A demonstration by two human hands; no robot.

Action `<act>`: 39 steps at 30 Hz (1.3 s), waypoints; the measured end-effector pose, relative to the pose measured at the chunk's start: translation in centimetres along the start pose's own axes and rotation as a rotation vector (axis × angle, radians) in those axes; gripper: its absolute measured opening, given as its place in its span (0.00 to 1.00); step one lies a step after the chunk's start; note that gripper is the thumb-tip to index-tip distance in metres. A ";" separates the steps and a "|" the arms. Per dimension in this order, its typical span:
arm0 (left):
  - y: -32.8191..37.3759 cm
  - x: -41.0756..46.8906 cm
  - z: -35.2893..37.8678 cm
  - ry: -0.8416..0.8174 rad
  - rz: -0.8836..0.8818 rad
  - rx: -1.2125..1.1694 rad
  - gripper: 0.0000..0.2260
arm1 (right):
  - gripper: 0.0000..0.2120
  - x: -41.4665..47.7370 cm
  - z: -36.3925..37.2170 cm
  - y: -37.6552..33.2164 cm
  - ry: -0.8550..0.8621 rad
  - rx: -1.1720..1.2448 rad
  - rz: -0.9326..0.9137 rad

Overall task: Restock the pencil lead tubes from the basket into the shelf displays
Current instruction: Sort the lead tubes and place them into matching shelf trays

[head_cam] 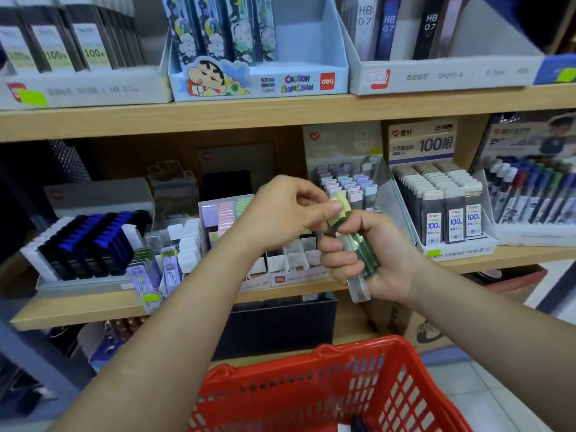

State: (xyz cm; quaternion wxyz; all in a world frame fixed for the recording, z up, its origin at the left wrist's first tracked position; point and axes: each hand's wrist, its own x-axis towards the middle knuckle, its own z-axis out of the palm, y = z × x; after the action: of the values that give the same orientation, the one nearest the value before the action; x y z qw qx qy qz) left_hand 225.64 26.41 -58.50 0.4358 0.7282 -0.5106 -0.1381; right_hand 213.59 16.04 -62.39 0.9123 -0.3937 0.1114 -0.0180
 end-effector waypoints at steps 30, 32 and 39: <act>-0.9 1.2 -0.5 0.430 -0.005 0.004 0.09 | 0.09 -3.0 -3.5 -1.9 0.285 -0.347 -0.016; -1.2 1.4 0.0 0.414 0.006 0.086 0.10 | 0.12 -3.0 -3.8 -1.9 0.233 -0.276 -0.012; -1.1 2.1 -1.4 0.500 0.049 0.207 0.09 | 0.22 -3.1 -4.1 -2.4 0.199 -0.227 -0.059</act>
State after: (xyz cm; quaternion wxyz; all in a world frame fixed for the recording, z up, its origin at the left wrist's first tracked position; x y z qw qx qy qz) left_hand 228.17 25.43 -58.01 0.4748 0.7678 -0.4161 0.1093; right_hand 209.79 11.87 -62.79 0.8455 -0.4936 0.1911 -0.0710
